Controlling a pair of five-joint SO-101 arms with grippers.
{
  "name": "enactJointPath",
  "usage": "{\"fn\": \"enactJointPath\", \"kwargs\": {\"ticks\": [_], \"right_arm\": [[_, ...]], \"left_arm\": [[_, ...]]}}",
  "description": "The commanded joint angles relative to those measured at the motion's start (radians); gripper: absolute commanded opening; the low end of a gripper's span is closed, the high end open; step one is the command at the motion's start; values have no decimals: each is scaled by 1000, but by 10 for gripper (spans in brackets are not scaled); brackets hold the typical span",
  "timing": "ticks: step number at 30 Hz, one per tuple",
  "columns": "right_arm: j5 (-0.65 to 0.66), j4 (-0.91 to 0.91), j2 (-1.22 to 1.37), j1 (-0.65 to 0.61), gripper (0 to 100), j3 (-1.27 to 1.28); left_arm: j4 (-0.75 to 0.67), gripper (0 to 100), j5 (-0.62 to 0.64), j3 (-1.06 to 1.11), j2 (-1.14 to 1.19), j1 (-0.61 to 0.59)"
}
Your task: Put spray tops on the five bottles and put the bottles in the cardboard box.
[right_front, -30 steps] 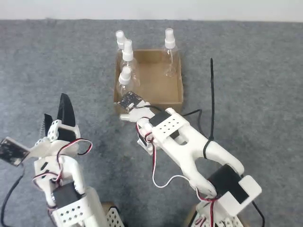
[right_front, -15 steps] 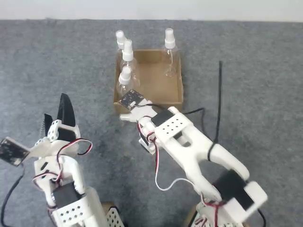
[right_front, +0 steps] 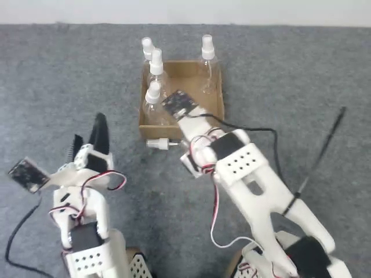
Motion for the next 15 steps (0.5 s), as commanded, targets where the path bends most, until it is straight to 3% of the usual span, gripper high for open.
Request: {"fn": "enactJointPath", "kwargs": {"ticks": [1, 15], "right_arm": [[-12, 15, -87, 59, 38, -14], [-61, 41, -183, 139, 38, -14]], "left_arm": [[41, 290, 3, -41, -17, 72], [384, 252, 3, -166, -17, 285]]}}
